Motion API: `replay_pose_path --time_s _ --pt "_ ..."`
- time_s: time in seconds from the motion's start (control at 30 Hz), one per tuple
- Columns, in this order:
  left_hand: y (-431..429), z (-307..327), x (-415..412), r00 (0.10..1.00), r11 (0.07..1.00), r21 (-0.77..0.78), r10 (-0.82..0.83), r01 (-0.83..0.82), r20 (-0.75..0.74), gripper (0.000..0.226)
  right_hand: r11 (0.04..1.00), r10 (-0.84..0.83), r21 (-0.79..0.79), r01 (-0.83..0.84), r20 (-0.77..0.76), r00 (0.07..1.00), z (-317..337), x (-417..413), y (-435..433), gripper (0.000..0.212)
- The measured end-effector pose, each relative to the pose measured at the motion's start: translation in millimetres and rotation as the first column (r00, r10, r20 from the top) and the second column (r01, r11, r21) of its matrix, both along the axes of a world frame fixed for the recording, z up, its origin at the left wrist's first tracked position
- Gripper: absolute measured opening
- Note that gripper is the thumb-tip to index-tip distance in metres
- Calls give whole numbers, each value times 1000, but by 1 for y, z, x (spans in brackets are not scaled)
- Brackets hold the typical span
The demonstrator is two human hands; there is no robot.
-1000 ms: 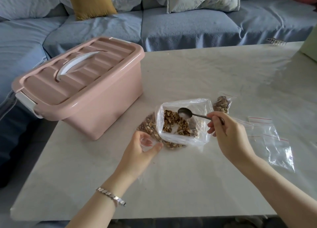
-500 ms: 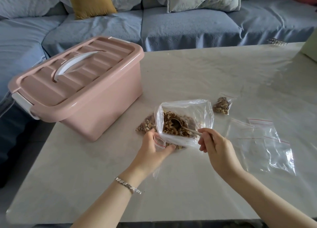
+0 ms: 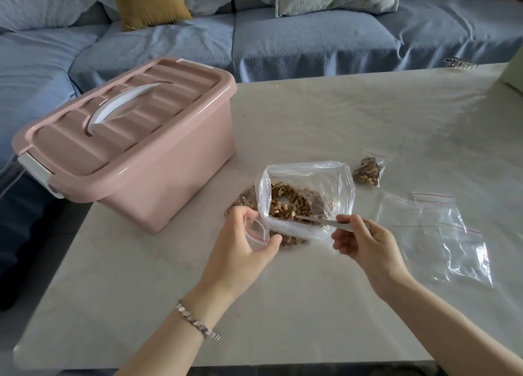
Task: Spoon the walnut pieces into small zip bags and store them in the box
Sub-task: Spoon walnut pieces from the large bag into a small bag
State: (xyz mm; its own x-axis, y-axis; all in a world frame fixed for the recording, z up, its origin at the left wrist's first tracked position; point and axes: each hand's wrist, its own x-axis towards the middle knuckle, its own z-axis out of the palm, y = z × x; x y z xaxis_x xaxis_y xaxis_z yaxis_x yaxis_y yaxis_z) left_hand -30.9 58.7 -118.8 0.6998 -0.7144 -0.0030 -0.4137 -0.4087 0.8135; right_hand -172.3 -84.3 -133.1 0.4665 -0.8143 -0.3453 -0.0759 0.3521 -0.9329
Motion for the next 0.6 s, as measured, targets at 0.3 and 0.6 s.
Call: replay_pose_path --time_s 0.3,0.6 --pt "-44 40 -9 994 994 -92 -54 62 93 34 980 -43 -196 37 -23 999 38 -20 -42 33" --pt "-67 23 -8 994 995 63 -69 75 -85 38 962 -81 -262 77 -2 997 87 -30 -72 40"
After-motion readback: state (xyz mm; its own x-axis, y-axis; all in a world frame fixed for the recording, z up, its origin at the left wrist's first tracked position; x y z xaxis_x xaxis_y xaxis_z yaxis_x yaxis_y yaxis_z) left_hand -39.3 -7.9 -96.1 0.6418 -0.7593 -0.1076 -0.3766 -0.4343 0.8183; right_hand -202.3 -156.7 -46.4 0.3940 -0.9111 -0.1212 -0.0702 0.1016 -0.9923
